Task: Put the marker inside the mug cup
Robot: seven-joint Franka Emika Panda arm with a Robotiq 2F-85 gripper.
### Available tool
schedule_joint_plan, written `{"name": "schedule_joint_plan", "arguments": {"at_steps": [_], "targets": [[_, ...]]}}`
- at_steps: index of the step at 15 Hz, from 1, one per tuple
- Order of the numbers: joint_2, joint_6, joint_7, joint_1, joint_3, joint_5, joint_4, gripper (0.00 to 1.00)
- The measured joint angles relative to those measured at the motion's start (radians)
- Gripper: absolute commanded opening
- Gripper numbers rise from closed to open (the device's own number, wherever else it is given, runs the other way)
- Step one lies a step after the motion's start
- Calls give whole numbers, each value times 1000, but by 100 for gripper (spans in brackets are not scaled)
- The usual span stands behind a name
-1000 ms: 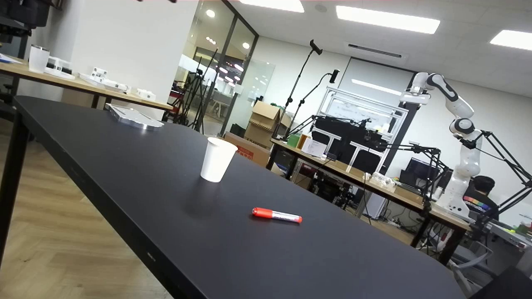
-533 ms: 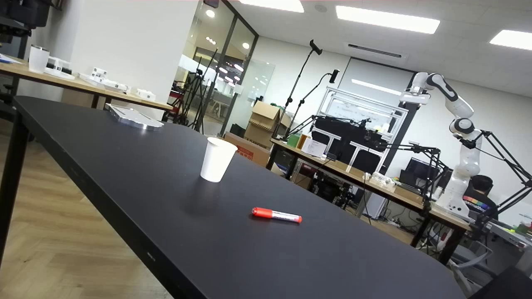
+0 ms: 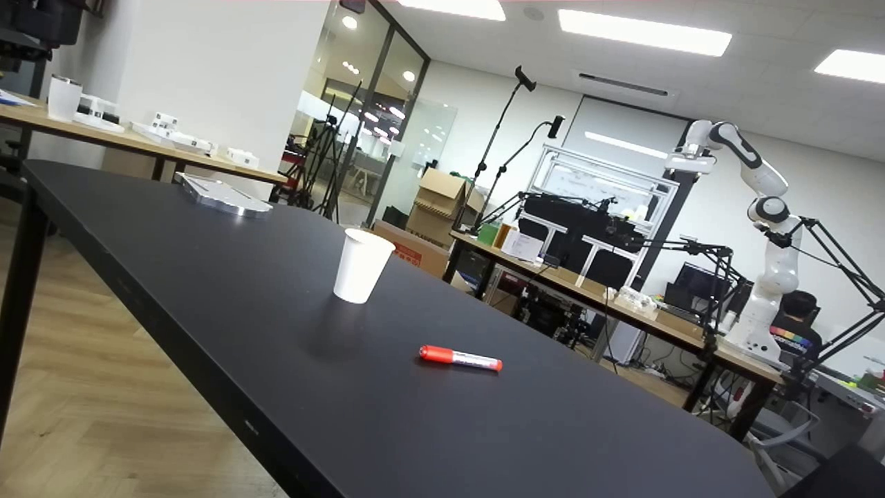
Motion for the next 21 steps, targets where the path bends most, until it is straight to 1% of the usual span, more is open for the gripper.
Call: {"name": "schedule_joint_plan", "arguments": {"at_steps": [4, 6, 7, 11, 16, 18, 21], "targets": [[3, 4, -2, 0, -1, 0, -1, 100], [36, 46, -3, 0, -7, 0, 5, 100], [74, 80, -3, -1, -13, 0, 15, 100], [298, 204, -3, -4, -46, 2, 114, 100], [606, 321, -3, -3, -74, 40, 323, 100], [715, 341, 3, -3, -78, 69, 419, 100], [857, 342, 54, -1, -78, 94, 566, 100]]}}
